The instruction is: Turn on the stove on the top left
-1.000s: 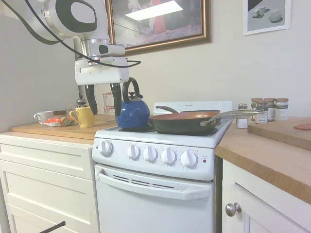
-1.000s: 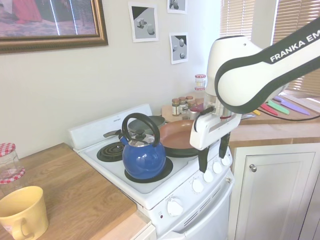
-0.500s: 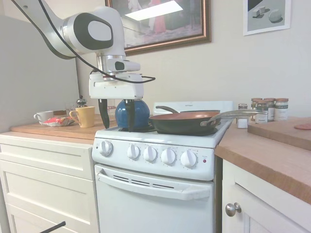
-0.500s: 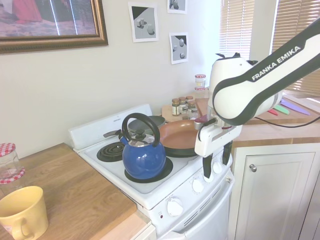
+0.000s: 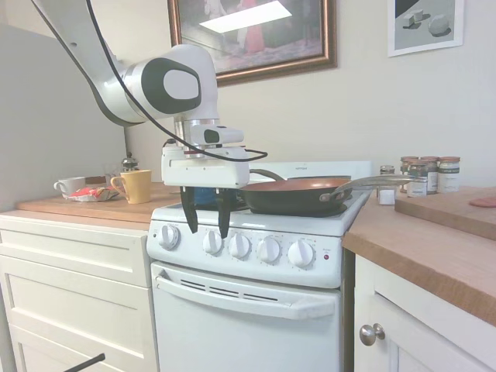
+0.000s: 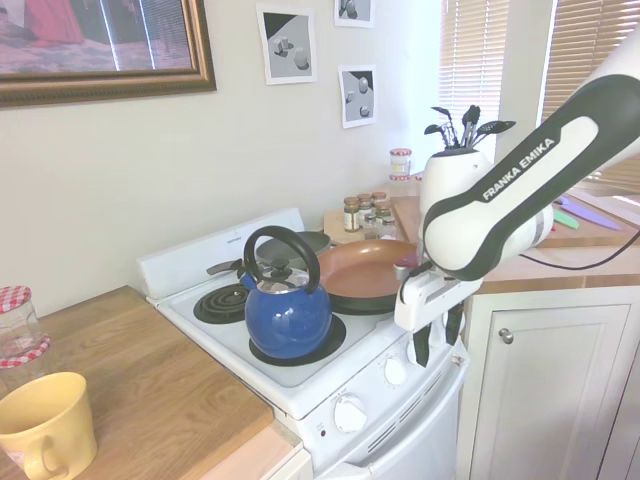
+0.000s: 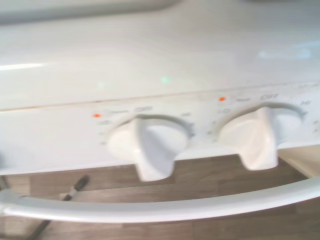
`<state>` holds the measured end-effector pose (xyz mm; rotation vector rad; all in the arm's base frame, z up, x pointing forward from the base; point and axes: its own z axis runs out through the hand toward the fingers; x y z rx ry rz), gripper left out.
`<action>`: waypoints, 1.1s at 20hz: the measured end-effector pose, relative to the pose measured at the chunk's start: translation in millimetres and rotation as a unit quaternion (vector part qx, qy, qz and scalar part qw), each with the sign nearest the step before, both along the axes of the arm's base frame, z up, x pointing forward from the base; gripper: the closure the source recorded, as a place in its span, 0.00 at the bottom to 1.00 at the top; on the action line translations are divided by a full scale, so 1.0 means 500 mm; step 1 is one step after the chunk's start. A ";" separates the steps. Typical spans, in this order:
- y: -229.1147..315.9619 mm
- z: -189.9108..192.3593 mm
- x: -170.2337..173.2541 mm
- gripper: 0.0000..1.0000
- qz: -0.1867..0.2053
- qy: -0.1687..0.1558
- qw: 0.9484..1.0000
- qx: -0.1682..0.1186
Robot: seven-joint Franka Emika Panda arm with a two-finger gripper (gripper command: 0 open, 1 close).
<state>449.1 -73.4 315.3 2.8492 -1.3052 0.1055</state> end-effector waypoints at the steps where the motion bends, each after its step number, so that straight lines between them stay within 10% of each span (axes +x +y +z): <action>1: -0.006 -0.004 0.002 1.00 -0.001 -0.001 1.000 -0.004; 22: -0.043 -0.003 0.063 1.00 -0.022 -0.010 0.999 -0.034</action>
